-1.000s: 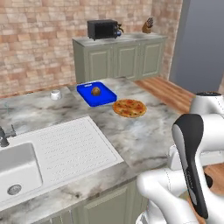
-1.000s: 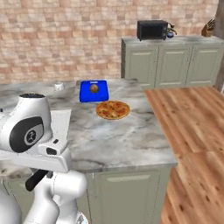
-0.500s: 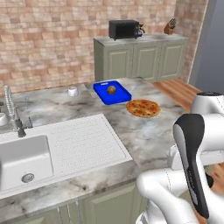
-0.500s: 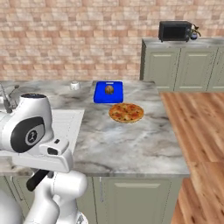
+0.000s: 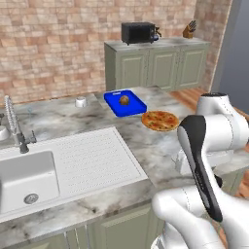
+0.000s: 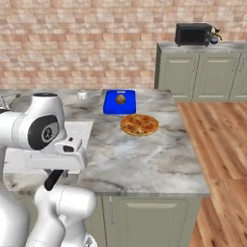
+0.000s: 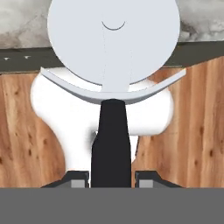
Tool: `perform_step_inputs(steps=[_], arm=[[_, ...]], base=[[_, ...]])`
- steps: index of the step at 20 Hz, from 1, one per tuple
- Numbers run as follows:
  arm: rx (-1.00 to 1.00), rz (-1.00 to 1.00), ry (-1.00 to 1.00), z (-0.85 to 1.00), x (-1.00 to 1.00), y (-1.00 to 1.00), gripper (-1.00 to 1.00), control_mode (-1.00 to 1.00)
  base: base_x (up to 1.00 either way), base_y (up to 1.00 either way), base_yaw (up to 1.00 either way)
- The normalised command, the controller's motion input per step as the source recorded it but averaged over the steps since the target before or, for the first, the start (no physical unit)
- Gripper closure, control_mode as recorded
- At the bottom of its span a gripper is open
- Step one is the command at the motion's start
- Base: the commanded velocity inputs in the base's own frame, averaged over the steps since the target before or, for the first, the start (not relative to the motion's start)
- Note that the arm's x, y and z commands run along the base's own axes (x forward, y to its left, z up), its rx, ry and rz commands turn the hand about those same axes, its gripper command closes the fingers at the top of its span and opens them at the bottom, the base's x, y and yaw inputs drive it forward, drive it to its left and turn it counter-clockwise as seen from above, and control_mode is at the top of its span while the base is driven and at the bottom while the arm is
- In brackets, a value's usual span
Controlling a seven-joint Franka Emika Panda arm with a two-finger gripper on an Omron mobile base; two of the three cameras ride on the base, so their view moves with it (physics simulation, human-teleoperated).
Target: Take the pizza cutter from the drawer on the left and place it on the dining counter for cutting.
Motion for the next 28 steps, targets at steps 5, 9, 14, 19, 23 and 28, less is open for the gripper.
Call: perform_step_inputs(steps=[5, 9, 14, 19, 23, 28], arm=[[0.0, 0.17, 0.03, 0.02, 1.0, 0.01, 1.0, -1.0], [0.01, 0.11, 0.09, 0.0, 1.0, 0.14, 1.0, -1.0], [0.09, 0.04, -0.02, 0.0, 1.0, 0.01, 1.0, -1.0], [0.08, 0.01, -0.14, 0.0, 0.97, 0.0, 1.0, -1.0], [0.0, 0.0, -0.04, 0.0, 0.92, 0.0, 1.0, -1.0], [-0.04, 0.0, 0.04, -0.02, 0.6, -0.11, 1.0, -1.0]], base=[[0.0, 0.0, 0.0], [0.0, 0.0, 0.0], [0.0, 0.0, 0.0], [0.0, 0.0, 0.0], [0.0, 0.0, 0.0], [0.0, 0.0, 0.0]])
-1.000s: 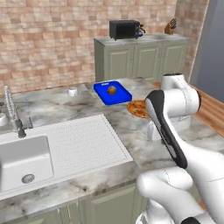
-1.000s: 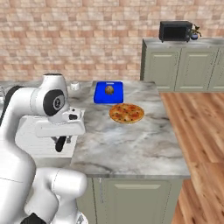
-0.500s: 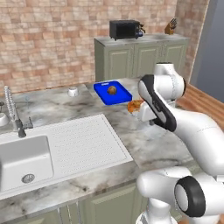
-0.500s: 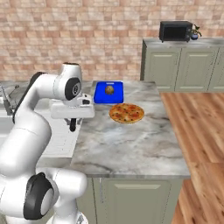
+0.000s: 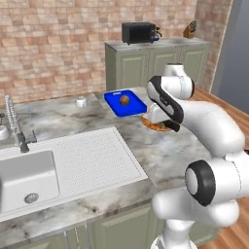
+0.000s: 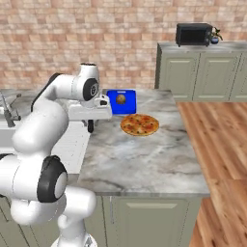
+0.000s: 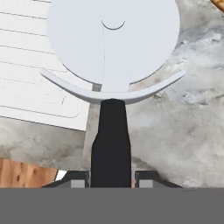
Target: Take the pizza cutter from the drawer on the left and place it on the dining counter for cutting.
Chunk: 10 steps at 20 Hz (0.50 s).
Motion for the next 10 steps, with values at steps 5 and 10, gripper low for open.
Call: perform_step_inputs(steps=[5, 10], arm=[[-0.01, 0.0, 0.0, -0.45, 0.71, 0.0, 1.0, -1.0], [0.0, 0.0, -0.01, -0.77, 0.66, 0.0, 1.0, -1.0]], base=[[0.0, 0.0, 0.0], [0.0, 0.0, 0.0]])
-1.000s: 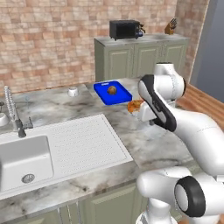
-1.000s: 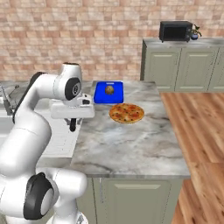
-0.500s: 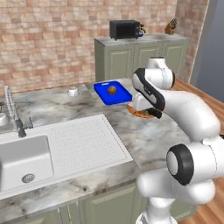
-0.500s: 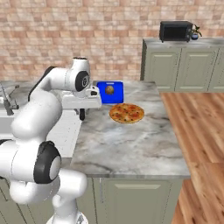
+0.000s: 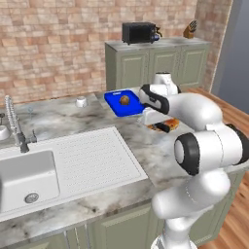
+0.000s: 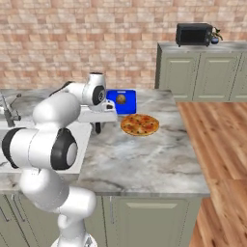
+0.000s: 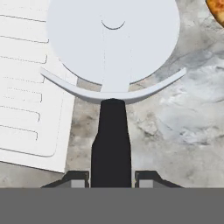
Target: Take the pizza cutter from the drawer on the left and place it on the dining counter for cutting.
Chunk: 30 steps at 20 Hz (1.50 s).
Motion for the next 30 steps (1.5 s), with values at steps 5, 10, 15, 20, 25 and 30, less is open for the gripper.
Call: perform_step_inputs(steps=[5, 10, 15, 20, 25, 30], arm=[[0.01, 0.01, -0.01, -0.6, 0.56, -0.23, 1.0, -1.0], [0.0, 0.0, 0.0, -0.02, 0.18, -0.49, 1.0, -1.0], [0.0, 0.0, 0.0, -0.06, 0.09, -0.56, 1.0, -1.0], [0.0, 0.0, 0.0, -0.19, 0.09, -0.5, 1.0, -1.0], [0.0, 0.0, -0.01, -0.21, 0.16, -0.66, 1.0, -1.0], [0.0, 0.0, -0.02, -0.17, 0.12, -0.76, 1.0, -1.0]], base=[[0.0, 0.0, 0.0], [0.0, 0.0, 0.0], [0.0, 0.0, 0.0], [0.0, 0.0, 0.0], [0.0, 0.0, 0.0], [0.0, 0.0, 0.0]])
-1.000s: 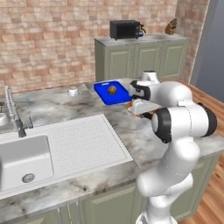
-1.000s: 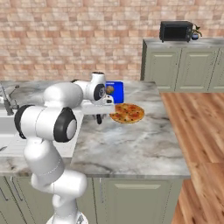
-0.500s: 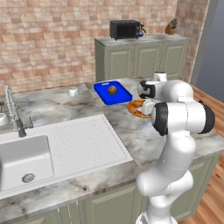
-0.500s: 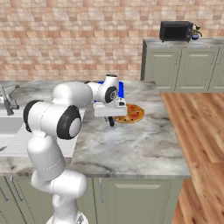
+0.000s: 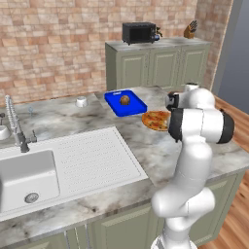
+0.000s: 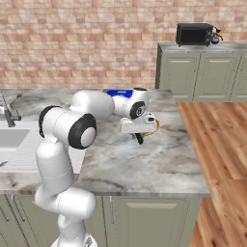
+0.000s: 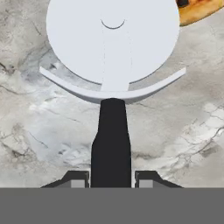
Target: Take the pizza cutter from the drawer on the left and place it on the dining counter for cutting.
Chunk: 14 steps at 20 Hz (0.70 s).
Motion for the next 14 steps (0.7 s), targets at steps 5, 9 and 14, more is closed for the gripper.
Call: perform_step_inputs(steps=[5, 9, 14], arm=[[0.0, 0.0, -0.03, -0.47, 0.19, -0.42, 1.0, -1.0], [0.0, 0.0, 0.0, -0.42, 0.5, -0.11, 1.0, -1.0], [0.0, 0.0, 0.0, -0.36, 0.53, -0.08, 1.0, -1.0]], base=[[0.0, 0.0, 0.0], [0.0, 0.0, 0.0], [0.0, 0.0, 0.0]])
